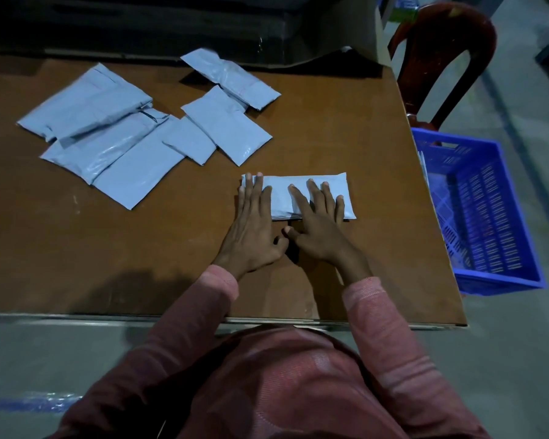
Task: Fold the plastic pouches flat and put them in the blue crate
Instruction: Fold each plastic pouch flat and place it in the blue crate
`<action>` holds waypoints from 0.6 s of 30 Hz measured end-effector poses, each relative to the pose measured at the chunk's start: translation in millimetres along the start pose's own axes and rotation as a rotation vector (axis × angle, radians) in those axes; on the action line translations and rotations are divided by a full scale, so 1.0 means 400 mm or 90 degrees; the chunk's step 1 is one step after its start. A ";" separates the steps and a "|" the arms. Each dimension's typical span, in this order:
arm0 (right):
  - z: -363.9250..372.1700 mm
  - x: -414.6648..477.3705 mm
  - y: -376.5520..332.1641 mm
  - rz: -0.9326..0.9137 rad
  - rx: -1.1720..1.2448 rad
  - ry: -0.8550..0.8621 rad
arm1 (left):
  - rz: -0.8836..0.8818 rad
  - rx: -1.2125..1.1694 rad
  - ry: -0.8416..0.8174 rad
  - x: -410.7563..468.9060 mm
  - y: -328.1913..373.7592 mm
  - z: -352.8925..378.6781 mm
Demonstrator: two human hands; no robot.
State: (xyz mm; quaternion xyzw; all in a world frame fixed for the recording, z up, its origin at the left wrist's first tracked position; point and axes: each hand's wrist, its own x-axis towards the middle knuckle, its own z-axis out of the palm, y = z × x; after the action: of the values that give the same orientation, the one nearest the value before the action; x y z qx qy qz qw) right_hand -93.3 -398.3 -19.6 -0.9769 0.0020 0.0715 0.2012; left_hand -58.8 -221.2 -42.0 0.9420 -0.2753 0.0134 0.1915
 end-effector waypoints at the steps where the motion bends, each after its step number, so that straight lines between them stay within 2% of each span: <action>1: 0.004 0.000 -0.005 0.008 0.000 0.005 | 0.009 0.005 -0.007 0.003 -0.002 -0.001; 9: 0.036 -0.030 -0.018 0.038 -0.007 0.108 | 0.091 -0.024 -0.018 0.020 -0.054 -0.010; 11: 0.028 -0.045 -0.032 0.018 0.008 0.205 | 0.075 -0.069 -0.032 0.018 -0.052 -0.023; 13: 0.016 -0.049 -0.046 -0.010 0.036 0.343 | 0.032 -0.179 -0.030 0.021 -0.047 -0.046; 15: -0.001 -0.045 -0.061 -0.022 0.045 0.441 | 0.037 -0.222 0.016 0.031 -0.053 -0.064; 18: -0.017 -0.006 -0.075 -0.018 0.076 0.448 | 0.030 -0.195 0.054 0.062 -0.068 -0.067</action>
State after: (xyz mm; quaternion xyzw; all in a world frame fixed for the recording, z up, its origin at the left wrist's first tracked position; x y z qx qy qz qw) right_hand -93.6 -373.5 -1.3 -0.9283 0.0614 -0.2721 0.2457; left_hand -21.6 -203.1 -23.6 0.8936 -0.2876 0.0155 0.3444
